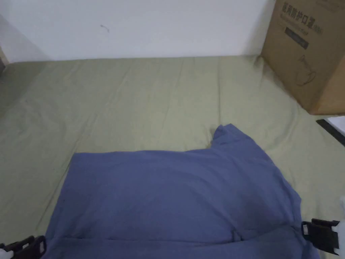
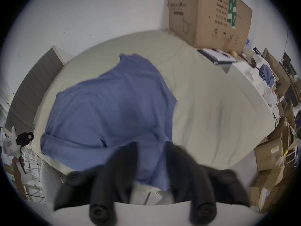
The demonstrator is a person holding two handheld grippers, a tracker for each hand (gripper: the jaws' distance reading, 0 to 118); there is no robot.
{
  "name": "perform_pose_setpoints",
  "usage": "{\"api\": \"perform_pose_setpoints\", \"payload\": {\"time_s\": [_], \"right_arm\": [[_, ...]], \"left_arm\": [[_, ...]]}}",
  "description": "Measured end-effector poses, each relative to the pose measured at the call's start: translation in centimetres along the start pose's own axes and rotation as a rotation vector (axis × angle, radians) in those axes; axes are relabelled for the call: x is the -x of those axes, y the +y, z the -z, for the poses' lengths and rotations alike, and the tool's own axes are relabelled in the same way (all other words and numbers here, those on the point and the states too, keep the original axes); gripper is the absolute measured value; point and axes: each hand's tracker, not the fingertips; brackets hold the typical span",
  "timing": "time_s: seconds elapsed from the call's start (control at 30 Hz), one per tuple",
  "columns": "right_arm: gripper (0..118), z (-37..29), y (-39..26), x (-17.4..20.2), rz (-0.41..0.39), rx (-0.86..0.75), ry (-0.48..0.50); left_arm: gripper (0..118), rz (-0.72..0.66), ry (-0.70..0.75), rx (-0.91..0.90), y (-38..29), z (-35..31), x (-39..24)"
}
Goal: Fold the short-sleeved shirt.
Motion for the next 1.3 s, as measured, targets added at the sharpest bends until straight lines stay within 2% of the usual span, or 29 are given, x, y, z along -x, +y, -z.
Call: {"api": "perform_pose_setpoints", "payload": {"time_s": [0.03,0.1,0.2,0.4,0.43,0.47,0.5,0.53,0.6,0.7,0.73,0.8,0.83,0.9,0.93,0.97,1.0,1.03,1.07,1.1,1.13,1.27,1.3], "right_arm": [[0,0.5,0.6,0.2,0.008,-0.018,0.002],[0,1.9,1.8,0.6,0.047,-0.010,0.019],[0,4.4,3.6,1.0,0.054,-0.003,0.043],[1,9.7,10.8,0.3,0.050,0.002,0.083],[16,11.0,12.6,0.1,0.041,0.012,0.073],[60,12.2,14.0,0.0,0.039,0.014,0.056],[90,13.8,15.6,-0.4,0.040,0.015,0.051],[102,15.3,17.1,-0.8,0.041,0.017,0.052],[95,18.1,20.0,-1.3,0.064,0.041,0.033],[94,23.1,22.9,-2.2,0.041,0.115,-0.002],[89,24.5,23.4,-2.4,0.047,0.143,-0.034],[66,26.6,23.6,-2.6,0.054,0.183,-0.041],[58,27.2,23.2,-2.2,0.066,0.223,-0.048],[58,28.8,22.4,-1.6,-0.004,0.275,-0.041],[56,28.1,22.2,-1.0,-0.040,0.218,-0.072],[48,27.6,22.1,-0.6,-0.057,0.216,-0.078],[34,27.3,22.1,-0.5,-0.072,0.218,-0.058],[5,27.2,22.3,-0.6,-0.094,0.230,-0.042],[0,27.2,22.5,-0.7,-0.088,0.239,-0.035],[0,27.3,22.8,-1.0,-0.058,0.251,-0.030],[0,27.5,22.8,-1.2,-0.047,0.260,-0.028],[0,26.9,22.7,-1.3,-0.040,0.254,-0.024],[0,26.6,22.7,-1.5,-0.040,0.248,-0.021]], "left_arm": [[7,0.020,0.022,-0.002,0.5,0.9,-0.6],[0,0.015,0.012,0.013,1.1,2.5,-1.5],[0,-0.038,-0.033,0.017,2.2,4.5,-1.9],[0,-0.029,-0.029,0.016,5.6,6.8,-3.3],[0,-0.028,-0.029,0.011,6.1,7.1,-3.4],[0,-0.025,-0.031,0.013,6.5,7.5,-3.6],[0,-0.019,-0.026,0.018,7.0,7.9,-3.8],[0,-0.018,-0.018,0.018,7.2,8.2,-3.9],[0,-0.016,-0.017,0.027,7.7,8.9,-3.9],[0,-0.001,-0.009,0.051,8.0,10.2,-4.1],[0,0.005,0.000,0.062,7.9,10.3,-4.6],[0,0.003,0.005,0.075,7.8,11.0,-4.7],[0,-0.004,0.006,0.083,7.8,11.3,-4.6],[0,-0.025,0.003,0.102,7.5,12.5,-4.3],[0,-0.031,0.000,0.109,7.5,12.7,-4.2],[0,-0.033,0.000,0.112,7.4,12.9,-4.2],[0,-0.033,0.001,0.115,7.5,13.0,-4.1],[0,-0.032,0.000,0.117,7.5,13.2,-4.0],[0,-0.031,-0.002,0.122,7.6,13.4,-4.0],[0,-0.027,-0.002,0.126,7.9,13.5,-3.9],[5,-0.028,-0.001,0.124,8.3,13.4,-4.3],[103,-0.035,-0.008,0.112,10.9,14.1,-4.3],[105,-0.036,-0.009,0.113,11.9,14.8,-4.5]]}}
